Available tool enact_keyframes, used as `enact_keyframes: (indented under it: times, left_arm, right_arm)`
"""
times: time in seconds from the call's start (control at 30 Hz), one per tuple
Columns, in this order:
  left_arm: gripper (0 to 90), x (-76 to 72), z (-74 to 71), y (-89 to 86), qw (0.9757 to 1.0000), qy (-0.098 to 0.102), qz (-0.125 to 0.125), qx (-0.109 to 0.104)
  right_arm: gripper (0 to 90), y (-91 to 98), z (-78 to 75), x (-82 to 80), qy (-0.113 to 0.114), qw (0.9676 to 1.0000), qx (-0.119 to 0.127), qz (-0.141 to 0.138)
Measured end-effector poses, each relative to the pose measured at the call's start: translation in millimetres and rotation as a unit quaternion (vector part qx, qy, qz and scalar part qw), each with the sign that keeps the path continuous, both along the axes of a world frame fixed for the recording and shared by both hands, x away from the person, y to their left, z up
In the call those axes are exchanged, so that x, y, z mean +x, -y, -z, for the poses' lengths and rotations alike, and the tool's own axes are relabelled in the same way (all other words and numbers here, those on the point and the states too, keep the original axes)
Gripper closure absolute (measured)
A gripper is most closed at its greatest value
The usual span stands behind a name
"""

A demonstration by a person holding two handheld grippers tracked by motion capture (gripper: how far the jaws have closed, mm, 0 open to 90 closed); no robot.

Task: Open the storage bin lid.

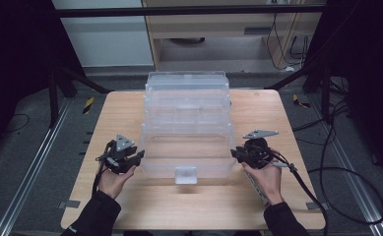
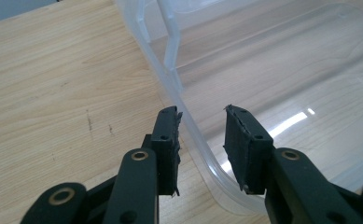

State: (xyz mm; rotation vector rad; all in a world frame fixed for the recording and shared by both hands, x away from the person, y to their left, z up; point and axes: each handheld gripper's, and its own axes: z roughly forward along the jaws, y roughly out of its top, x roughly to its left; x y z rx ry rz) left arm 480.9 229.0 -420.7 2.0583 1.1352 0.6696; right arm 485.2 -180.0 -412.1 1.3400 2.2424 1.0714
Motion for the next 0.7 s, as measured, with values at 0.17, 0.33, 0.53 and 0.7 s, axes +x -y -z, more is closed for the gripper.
enact_keyframes:
  times: [0.17,0.33,0.53,0.7]
  left_arm:
    - [63.6,1.3,0.3,0.1,1.0,0.0,0.002,-0.001]
    - [63.2,2.8,0.1,-0.5,1.0,0.001,0.008,-0.001]
    - [58.0,5.0,-0.1,-1.2,1.0,0.001,0.007,0.004]
    - [57.6,4.2,1.4,1.0,0.9999,-0.011,-0.005,0.005]
  right_arm:
    - [64.7,3.7,-7.7,-2.8,0.019,0.9997,0.012,-0.004]
    - [60.2,15.1,-25.5,-9.7,0.036,0.999,0.028,0.002]
    - [55.6,29.2,-33.7,-15.0,0.042,0.9989,0.014,0.015]
    - [52.5,35.4,-39.5,-17.7,0.041,0.999,0.007,0.018]
